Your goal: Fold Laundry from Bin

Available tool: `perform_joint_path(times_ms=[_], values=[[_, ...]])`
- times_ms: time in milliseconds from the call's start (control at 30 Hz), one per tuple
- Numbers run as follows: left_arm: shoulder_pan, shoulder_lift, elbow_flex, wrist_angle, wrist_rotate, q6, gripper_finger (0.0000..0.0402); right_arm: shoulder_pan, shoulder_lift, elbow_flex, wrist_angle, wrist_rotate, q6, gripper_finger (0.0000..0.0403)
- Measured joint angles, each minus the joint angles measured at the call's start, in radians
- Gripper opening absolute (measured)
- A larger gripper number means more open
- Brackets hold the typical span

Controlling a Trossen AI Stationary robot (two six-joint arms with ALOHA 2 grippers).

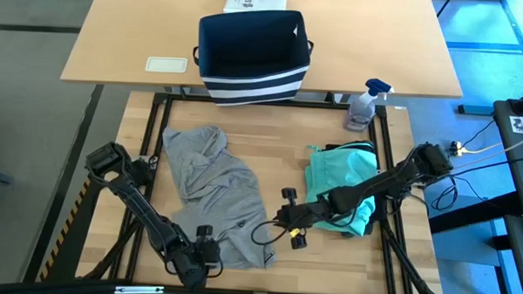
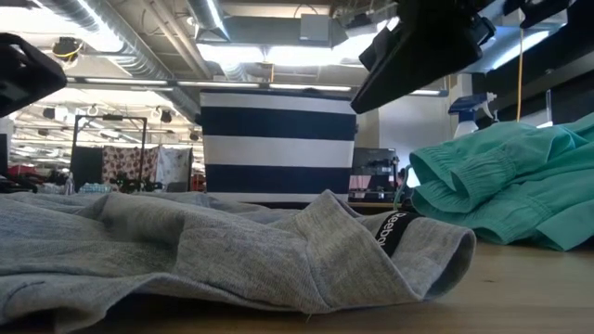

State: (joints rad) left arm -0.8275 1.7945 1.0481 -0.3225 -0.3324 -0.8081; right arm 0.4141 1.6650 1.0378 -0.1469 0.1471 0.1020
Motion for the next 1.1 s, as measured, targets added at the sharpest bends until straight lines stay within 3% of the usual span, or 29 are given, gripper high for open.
perform_joint_path(times_ms=[133,300,867,1100], values=[[0.006,0.01,0.0,-0.002,-0.021,0.026,0.021,0.0,0.0,0.0,0.0,0.0,0.007,0.0066],[0.003,0.022,0.0,0.003,-0.051,0.057,0.0212,0.001,0.0,0.0,-0.002,-0.001,0.024,0.0066],[0.017,0.047,0.0,0.001,-0.035,0.061,0.0212,-0.002,0.001,0.0,-0.004,0.025,0.021,0.0066],[0.031,0.052,0.0,-0.003,0.003,0.061,0.0232,-0.002,0.002,0.0,-0.004,0.026,0.021,0.0066]])
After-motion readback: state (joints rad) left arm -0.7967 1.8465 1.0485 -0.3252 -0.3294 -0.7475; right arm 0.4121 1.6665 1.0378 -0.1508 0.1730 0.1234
